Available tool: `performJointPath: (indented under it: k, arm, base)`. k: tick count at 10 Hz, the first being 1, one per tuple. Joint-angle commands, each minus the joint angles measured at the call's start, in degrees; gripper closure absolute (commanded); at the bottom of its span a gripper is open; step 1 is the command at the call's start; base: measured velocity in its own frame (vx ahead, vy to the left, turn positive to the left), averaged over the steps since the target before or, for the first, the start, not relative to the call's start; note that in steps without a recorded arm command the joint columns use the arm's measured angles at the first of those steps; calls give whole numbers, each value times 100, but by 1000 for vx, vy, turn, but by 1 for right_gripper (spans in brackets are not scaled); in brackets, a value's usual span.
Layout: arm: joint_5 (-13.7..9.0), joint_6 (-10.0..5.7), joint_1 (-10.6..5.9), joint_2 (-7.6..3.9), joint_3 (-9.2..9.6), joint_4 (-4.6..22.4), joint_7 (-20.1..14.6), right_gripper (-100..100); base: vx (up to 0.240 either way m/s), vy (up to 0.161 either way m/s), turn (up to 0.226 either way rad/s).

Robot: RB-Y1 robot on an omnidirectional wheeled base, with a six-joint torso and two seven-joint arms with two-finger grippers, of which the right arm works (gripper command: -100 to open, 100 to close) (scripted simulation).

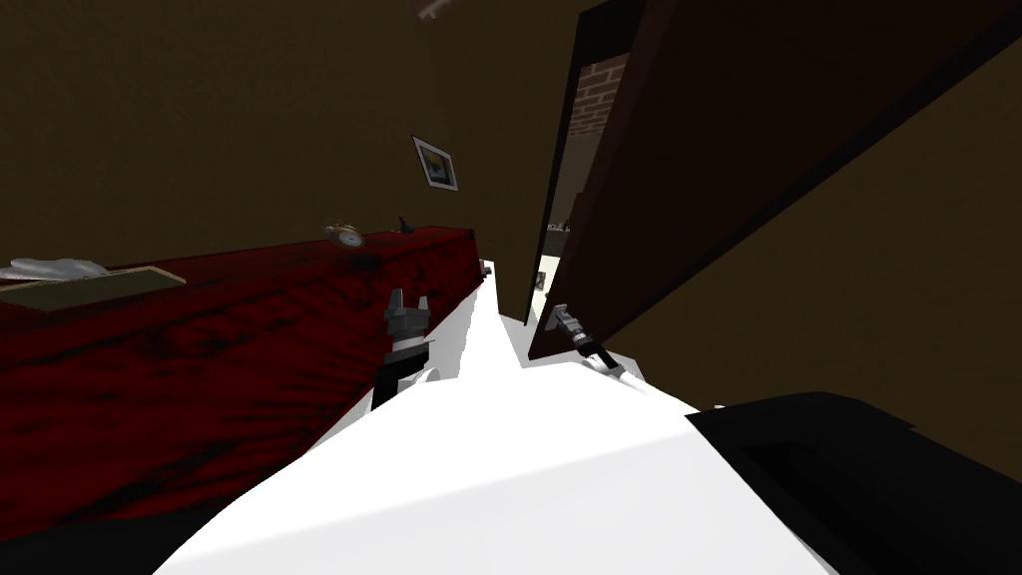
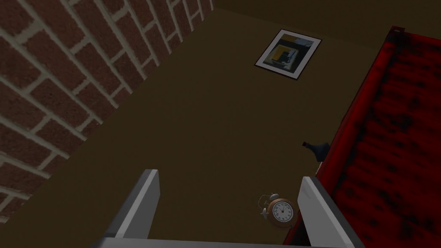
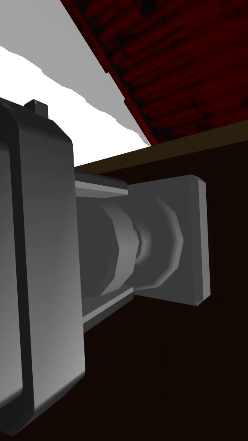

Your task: Pull the door open

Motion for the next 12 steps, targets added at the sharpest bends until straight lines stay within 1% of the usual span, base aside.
performJointPath:
  k: [1,3,5,6,7,12]
  arm:
    - [66,-128,27,-104,104,-9,-138,100]
    - [149,-293,60,-259,227,-6,-317,100]
    - [203,-400,81,-361,308,-5,-434,100]
    - [179,-332,88,-331,278,-21,-375,100]
    - [221,-418,97,-392,356,11,-465,100]
    - [340,-690,84,-590,554,93,-719,100]
  base:
    - [-218,-118,126]
    - [-216,-105,140]
    - [-215,-80,97]
    - [-93,-32,19]
    - [-165,-79,146]
    - [-222,-115,163]
